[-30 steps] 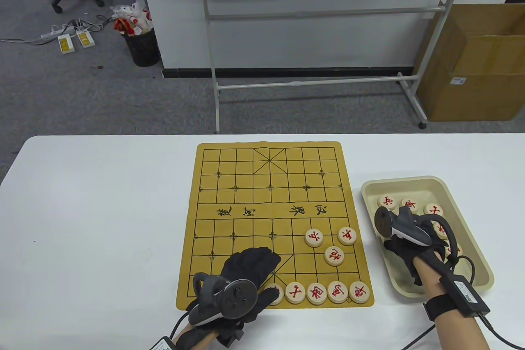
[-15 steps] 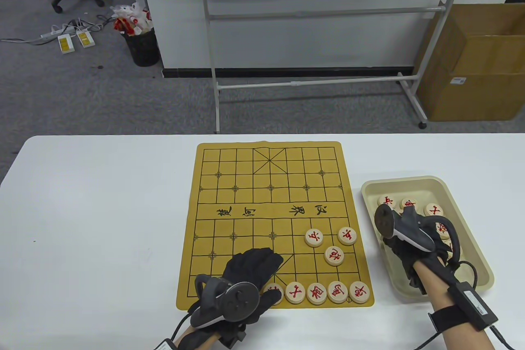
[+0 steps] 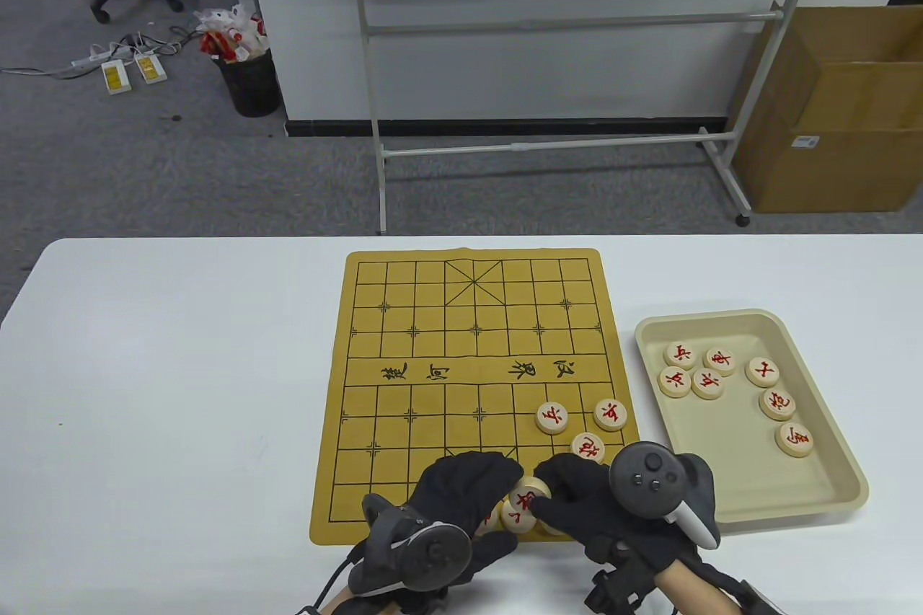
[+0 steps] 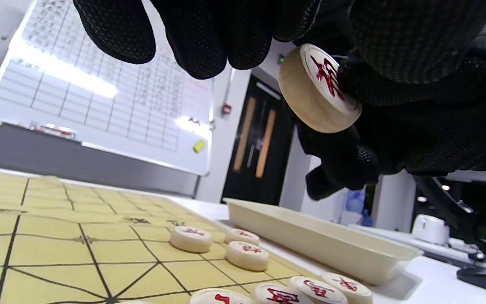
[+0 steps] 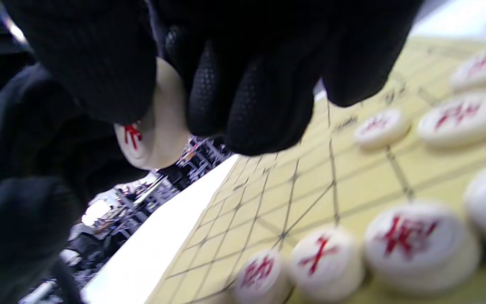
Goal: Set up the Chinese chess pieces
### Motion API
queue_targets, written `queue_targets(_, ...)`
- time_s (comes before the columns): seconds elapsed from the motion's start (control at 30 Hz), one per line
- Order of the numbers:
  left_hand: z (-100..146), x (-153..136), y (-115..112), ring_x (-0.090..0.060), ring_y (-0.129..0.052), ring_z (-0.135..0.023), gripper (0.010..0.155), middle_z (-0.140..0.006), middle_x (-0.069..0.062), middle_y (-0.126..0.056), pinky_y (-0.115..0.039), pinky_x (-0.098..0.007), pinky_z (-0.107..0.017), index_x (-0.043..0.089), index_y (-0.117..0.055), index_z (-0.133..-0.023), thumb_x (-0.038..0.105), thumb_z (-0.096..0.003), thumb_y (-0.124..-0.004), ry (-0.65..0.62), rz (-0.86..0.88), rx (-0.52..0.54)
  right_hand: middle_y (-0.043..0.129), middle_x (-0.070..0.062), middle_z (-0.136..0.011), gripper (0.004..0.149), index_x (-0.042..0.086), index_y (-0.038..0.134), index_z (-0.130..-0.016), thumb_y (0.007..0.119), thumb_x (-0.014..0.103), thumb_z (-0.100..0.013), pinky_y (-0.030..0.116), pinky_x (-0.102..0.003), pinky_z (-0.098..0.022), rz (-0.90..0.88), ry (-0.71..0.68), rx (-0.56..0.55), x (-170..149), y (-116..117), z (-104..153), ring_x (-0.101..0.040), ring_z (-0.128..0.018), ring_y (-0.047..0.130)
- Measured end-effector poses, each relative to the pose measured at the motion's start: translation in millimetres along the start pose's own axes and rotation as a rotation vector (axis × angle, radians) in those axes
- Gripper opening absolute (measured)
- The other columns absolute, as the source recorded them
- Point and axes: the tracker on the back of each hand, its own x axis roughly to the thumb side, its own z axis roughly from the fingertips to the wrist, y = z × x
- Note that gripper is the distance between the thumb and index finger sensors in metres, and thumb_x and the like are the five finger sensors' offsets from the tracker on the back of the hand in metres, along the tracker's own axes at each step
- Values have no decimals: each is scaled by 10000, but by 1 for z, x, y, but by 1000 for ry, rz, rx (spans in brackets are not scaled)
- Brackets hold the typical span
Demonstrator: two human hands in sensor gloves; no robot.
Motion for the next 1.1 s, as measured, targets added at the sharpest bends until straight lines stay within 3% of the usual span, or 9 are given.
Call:
queue_targets(0.23,0,14,-4,-202,-839,-909,691,-1000,47,-751,-733,-501,-713,372,-640,-973,545,-327,-818,-48,-84,43,1011,-48,-672,527,149,862,-812,882,479,-402,778,-530,-618,-148,37,96,-10,17,-1,-205,-488,1074)
queue_targets(0.4,2,24,-3,-207,-826,-911,769,-1011,32,-733,-730,-508,-714,365,-592,-1004,592,-305,-818,-86,-291,58,1011,-49,-669,524,145,860,-811,877,479,-406,778,-531,-617,-176,46,71,-12,18,0,-204,-485,1074)
queue_targets(0.57,2,26,1,-203,-918,-809,727,-942,5,-829,-786,-487,-677,329,-671,-972,590,-312,-827,-86,-261,86,998,-57,-686,531,137,849,-823,863,476,-415,760,-541,-625,-182,20,68,-9,20,2,-221,-507,1060)
queue_targets(0.7,-3,10,14,-202,-941,-783,724,-922,-2,-857,-803,-480,-668,323,-694,-964,595,-306,-823,-29,-209,71,936,-109,-811,575,129,794,-908,831,462,-440,700,-586,-652,-95,-49,35,0,17,6,-300,-647,1005)
queue_targets(0.8,-7,-18,26,-208,-961,-757,726,-908,-15,-879,-815,-484,-653,305,-710,-961,596,-305,-823,48,-161,50,924,-112,-830,584,135,783,-921,822,469,-443,695,-589,-656,109,-110,-54,9,12,14,-312,-666,993)
queue_targets(0.87,-8,-39,29,-211,-967,-749,729,-901,-22,-887,-817,-487,-650,298,-715,-961,595,-304,-826,103,-182,-12,917,-121,-847,592,133,776,-933,816,466,-446,684,-595,-663,237,-144,-110,12,11,19,-318,-687,988)
queue_targets(0.97,-7,-66,25,-211,-985,-727,742,-887,-29,-907,-827,-487,-645,285,-722,-961,594,-295,-834,153,-333,-205,909,-116,-865,601,142,766,-946,801,476,-449,685,-590,-668,388,-175,-159,12,9,24,-317,-706,984)
queue_targets(1.1,-5,-92,6,-199,-993,-708,758,-873,-26,-916,-833,-486,-644,279,-725,-957,602,-282,-844,235,-419,-453,911,-120,-867,600,137,769,-948,796,471,-451,682,-595,-668,408,-168,-168,8,7,26,-326,-709,983)
